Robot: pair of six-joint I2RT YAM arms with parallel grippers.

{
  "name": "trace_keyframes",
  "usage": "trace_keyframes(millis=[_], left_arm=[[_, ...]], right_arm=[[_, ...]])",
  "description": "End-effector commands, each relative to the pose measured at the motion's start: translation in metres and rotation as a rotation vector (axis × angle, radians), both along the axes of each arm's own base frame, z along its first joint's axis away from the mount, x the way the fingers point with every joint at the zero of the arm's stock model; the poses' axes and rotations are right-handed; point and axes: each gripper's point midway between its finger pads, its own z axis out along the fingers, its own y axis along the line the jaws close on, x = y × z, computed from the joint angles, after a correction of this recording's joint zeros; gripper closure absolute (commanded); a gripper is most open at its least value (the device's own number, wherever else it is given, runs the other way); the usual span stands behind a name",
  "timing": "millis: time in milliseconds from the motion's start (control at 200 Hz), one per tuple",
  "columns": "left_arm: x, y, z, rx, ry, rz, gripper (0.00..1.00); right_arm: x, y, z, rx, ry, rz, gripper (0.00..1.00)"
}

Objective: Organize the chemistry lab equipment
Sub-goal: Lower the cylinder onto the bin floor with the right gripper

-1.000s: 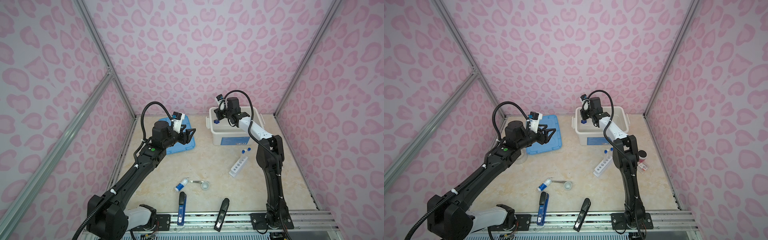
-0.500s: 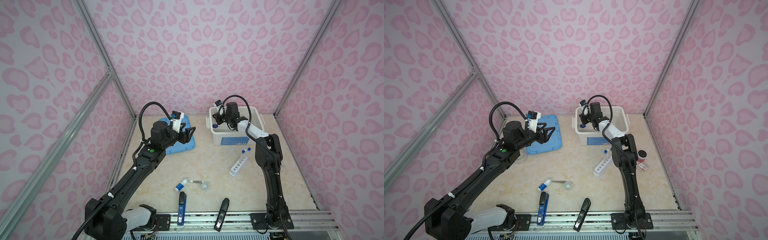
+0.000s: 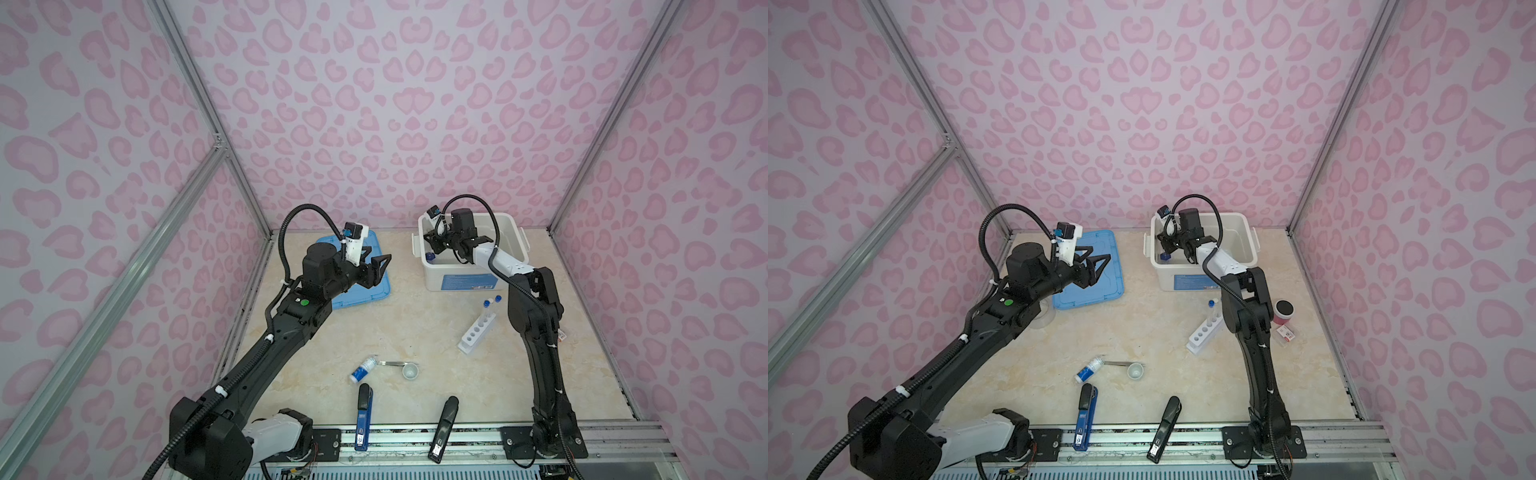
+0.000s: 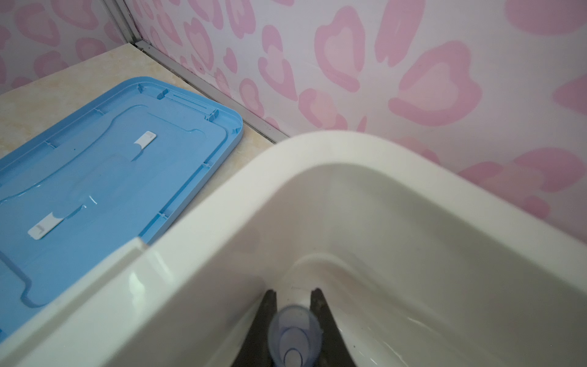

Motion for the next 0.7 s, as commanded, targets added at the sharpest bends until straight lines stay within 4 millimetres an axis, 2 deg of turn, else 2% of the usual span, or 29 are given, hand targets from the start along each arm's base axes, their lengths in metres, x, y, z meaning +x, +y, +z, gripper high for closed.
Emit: trace_keyframes(millis=[0,700], left_arm=[[0.002,0.000,0.006,0.000,-0.026,0.002,0.32],[0.008,-0.006,0.005,0.011,-0.016,-0.005,0.32]], right_arm=[[0.002,0.002,-0.005,0.009,-0.013,0.017,0.82],[0.006,-0.012,-0.019,0.054,-0.001,-0.005,0.78]])
